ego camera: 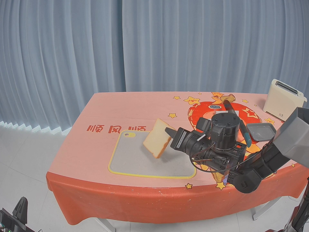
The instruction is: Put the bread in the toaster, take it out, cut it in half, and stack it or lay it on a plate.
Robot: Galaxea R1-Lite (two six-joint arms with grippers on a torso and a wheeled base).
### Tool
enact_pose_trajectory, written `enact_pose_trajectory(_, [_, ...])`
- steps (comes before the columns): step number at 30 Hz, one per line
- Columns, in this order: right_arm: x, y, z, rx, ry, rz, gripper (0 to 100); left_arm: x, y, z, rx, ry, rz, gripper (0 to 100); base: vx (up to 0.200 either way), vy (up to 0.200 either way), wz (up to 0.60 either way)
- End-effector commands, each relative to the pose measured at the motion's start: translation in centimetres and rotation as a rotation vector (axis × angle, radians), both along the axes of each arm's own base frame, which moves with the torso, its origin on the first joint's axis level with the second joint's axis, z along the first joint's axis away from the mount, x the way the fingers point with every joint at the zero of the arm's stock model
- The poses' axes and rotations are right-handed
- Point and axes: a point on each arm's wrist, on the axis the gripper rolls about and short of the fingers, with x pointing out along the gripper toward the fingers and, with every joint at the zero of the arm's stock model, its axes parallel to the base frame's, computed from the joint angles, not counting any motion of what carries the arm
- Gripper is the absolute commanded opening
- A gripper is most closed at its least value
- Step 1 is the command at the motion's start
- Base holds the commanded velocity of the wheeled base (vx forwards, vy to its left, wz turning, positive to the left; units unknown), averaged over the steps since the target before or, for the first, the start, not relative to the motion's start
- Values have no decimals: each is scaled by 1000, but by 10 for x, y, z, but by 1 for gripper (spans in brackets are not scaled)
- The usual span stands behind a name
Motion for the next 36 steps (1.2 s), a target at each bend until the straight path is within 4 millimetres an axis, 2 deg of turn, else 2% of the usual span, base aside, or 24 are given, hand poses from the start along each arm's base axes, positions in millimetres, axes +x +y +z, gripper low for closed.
enact_pose_trajectory(1, [0, 1, -3, -9, 7, 0, 0, 1, 0, -5, -1, 19, 1, 0, 0, 0, 0])
enact_pose_trajectory(16, [-5, 8, -7, -20, 10, 1, 0, 1, 0, -5, -4, 19, 1, 0, 0, 0, 0])
enact_pose_trajectory(36, [-5, 8, -7, -24, 10, 0, 0, 1, 0, -5, -4, 19, 1, 0, 0, 0, 0])
